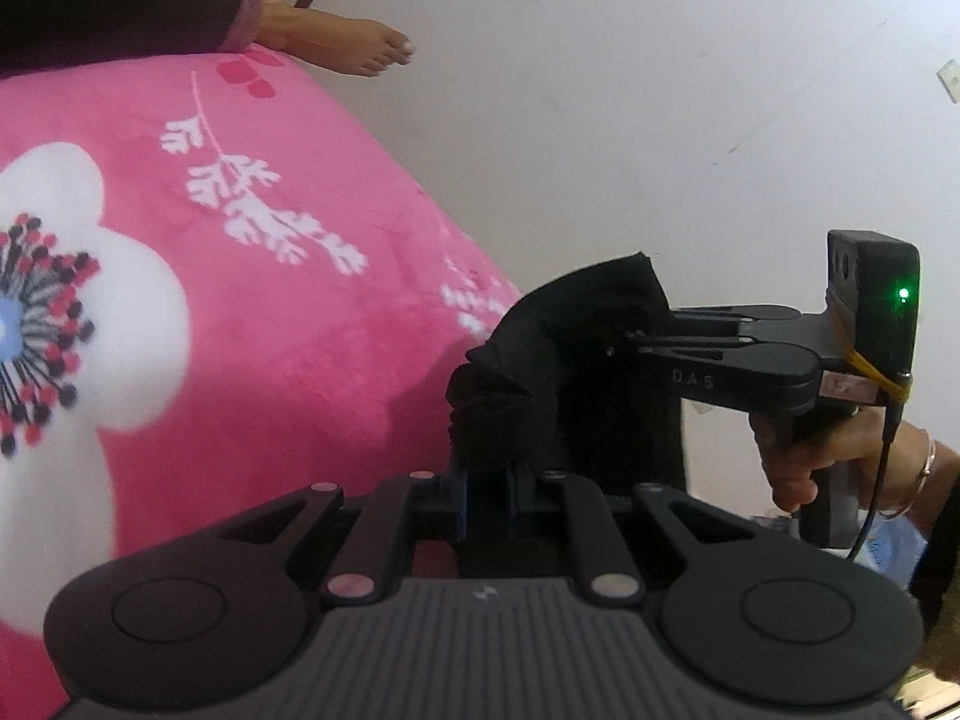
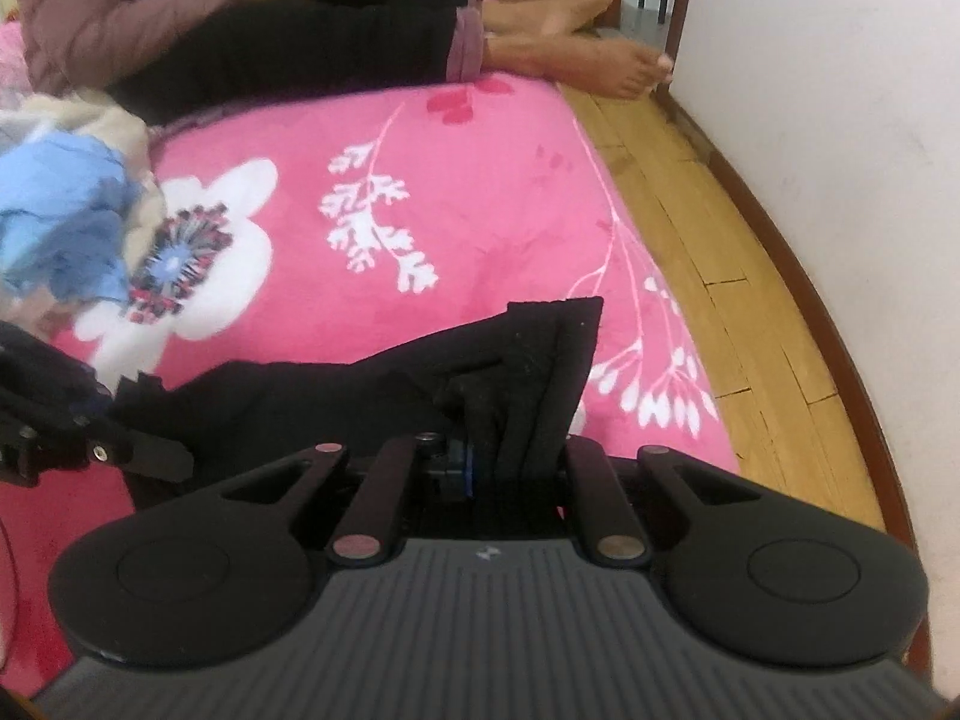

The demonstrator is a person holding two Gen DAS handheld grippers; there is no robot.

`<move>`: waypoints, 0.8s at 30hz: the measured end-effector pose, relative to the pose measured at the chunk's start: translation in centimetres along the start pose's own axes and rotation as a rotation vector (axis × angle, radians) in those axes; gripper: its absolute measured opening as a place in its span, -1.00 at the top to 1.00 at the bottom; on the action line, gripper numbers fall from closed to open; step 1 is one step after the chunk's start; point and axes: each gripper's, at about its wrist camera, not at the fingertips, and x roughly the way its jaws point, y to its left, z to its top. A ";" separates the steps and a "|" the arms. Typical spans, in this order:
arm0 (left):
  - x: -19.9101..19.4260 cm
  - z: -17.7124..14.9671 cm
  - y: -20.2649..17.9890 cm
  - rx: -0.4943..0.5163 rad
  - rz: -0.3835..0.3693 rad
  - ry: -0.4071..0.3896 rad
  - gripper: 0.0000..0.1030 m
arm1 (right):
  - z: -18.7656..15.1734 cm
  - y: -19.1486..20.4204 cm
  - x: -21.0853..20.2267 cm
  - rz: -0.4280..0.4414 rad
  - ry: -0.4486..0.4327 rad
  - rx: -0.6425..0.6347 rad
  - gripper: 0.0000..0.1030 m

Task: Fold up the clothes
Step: 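Carry the folded shirt with both grippers toward the grey clothes stack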

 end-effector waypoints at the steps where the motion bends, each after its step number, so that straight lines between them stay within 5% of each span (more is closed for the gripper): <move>1: 0.4 0.2 0.5 0.002 0.008 0.002 0.77 | 0.2 0.0 0.9 -0.005 0.010 0.001 0.81; 7: 1.7 0.0 1.8 0.121 0.081 -0.004 0.59 | -0.1 -0.2 4.7 -0.041 0.038 0.052 0.60; 12: 1.5 0.1 2.7 0.115 0.139 -0.025 0.53 | -0.2 -1.5 4.3 -0.061 -0.015 0.169 0.34; 17: 0.4 1.0 2.2 0.178 0.203 -0.115 0.48 | -0.9 -4.3 0.7 -0.142 -0.213 0.406 -0.06; 21: -0.5 1.8 1.0 0.274 0.220 -0.140 0.38 | -4.1 -4.6 -5.5 -0.336 -0.445 0.720 -0.06; 24: -0.6 2.1 1.0 0.297 0.202 -0.076 0.35 | -8.9 -0.5 -10.7 -0.350 -0.522 0.888 -0.06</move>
